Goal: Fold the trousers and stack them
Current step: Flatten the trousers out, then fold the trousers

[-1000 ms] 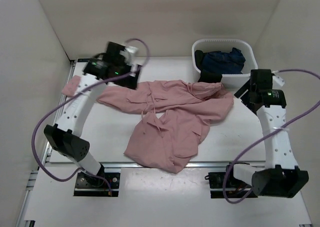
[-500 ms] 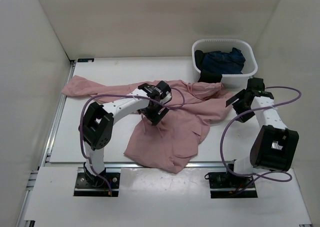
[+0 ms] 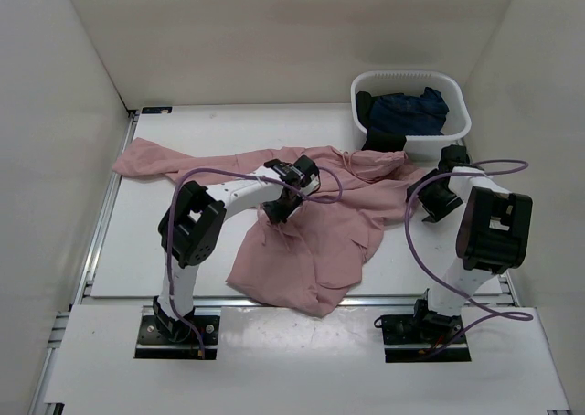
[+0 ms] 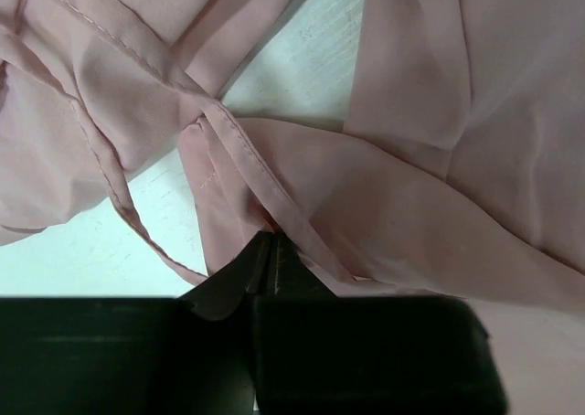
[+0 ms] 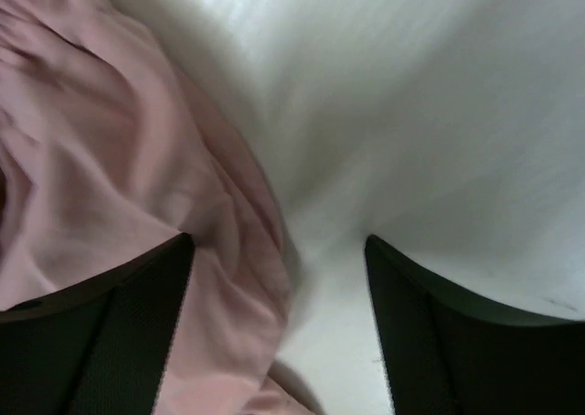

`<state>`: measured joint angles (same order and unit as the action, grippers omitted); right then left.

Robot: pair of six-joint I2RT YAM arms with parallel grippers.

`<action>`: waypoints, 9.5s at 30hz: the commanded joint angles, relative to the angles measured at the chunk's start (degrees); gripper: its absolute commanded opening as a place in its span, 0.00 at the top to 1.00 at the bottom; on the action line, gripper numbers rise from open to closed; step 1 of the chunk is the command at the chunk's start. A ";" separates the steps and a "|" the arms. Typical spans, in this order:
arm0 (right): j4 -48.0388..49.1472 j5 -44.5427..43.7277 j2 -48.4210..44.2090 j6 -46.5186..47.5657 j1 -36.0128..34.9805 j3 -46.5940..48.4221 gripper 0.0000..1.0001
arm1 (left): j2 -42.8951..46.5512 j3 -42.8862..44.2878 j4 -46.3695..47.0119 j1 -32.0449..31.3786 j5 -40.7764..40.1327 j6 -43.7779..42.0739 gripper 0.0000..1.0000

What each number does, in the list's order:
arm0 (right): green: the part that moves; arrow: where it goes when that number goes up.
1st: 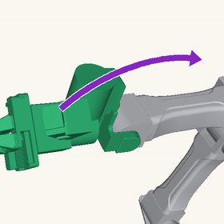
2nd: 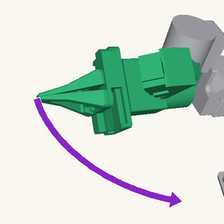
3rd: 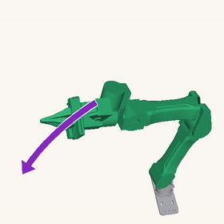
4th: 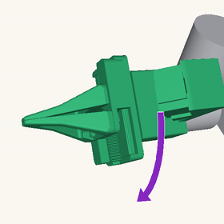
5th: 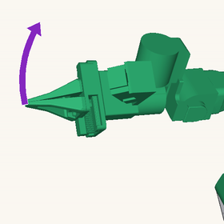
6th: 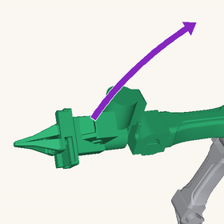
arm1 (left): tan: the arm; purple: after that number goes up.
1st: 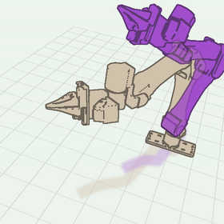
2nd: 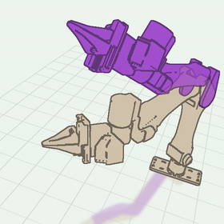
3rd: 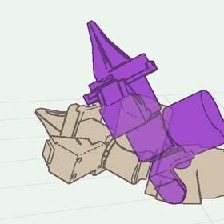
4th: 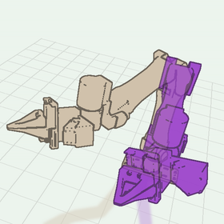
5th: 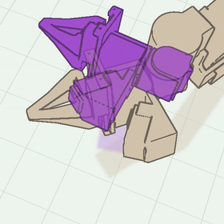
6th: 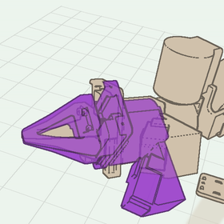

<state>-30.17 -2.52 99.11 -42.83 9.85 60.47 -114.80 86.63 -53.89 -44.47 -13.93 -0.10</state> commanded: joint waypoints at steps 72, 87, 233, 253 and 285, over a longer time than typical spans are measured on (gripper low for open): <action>-13.78 6.57 -26.95 -0.77 8.17 0.01 1.00 | 27.98 6.52 -21.61 42.65 24.27 0.10 0.31; -14.39 -1.69 -30.82 0.99 8.17 -3.78 1.00 | -0.94 12.59 -20.39 19.07 37.23 0.10 0.21; -16.94 -13.76 -28.56 -18.78 6.76 -16.08 0.22 | 16.01 -16.77 2.58 75.50 5.13 0.10 0.38; -17.02 -5.92 9.40 -15.34 2.63 24.07 0.22 | -24.24 45.56 -9.75 60.02 22.55 0.10 0.13; -18.17 -7.49 14.36 -19.05 0.44 23.02 1.00 | -15.27 35.98 3.79 60.46 29.14 0.10 0.02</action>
<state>-46.98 -7.27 114.76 -63.20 11.14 80.93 -130.13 121.64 -50.98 15.55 13.04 0.03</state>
